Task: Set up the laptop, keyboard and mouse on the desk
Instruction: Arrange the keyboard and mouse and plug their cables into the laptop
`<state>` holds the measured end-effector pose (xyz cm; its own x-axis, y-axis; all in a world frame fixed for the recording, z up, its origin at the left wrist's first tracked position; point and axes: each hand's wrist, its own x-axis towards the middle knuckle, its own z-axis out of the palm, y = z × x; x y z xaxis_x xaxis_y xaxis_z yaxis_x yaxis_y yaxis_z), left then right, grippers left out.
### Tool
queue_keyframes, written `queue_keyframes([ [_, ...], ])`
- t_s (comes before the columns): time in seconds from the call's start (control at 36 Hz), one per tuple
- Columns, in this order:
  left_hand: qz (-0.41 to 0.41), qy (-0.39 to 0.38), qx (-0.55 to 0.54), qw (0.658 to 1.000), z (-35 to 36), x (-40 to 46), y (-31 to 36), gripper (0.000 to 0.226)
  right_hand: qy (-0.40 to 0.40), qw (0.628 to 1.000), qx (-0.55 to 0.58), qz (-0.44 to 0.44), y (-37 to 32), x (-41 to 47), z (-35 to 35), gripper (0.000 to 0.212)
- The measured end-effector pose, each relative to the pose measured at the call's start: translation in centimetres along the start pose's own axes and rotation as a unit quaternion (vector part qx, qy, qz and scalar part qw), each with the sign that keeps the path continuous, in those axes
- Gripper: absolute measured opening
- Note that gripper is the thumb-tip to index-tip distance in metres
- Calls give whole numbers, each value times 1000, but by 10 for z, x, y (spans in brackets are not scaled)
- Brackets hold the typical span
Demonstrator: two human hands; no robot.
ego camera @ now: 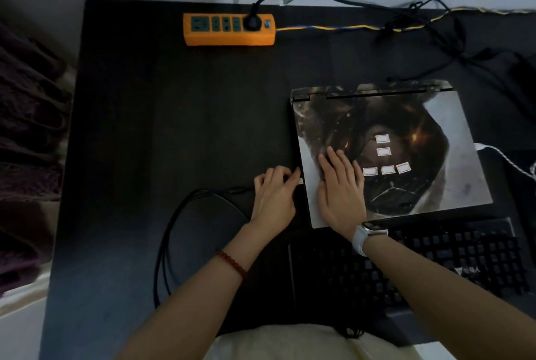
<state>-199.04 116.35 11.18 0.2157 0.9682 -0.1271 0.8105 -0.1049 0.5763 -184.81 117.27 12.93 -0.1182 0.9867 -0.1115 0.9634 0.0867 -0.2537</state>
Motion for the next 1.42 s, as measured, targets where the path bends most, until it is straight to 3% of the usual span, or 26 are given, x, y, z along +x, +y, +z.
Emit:
queue_keyframes([
  [0.47,-23,33,9,999,1,18,0,58,9,1000,-2,-8,1,0,1,52],
  [0.72,-12,53,-43,998,-5,19,-3,38,8,1000,-1,-7,2,1,2,52],
  [1.22,21,85,-73,993,-13,29,-8,36,10,1000,-7,-5,2,1,3,51],
  [1.42,28,92,-103,990,-15,28,-9,19,11,1000,-19,-3,2,0,5,50],
])
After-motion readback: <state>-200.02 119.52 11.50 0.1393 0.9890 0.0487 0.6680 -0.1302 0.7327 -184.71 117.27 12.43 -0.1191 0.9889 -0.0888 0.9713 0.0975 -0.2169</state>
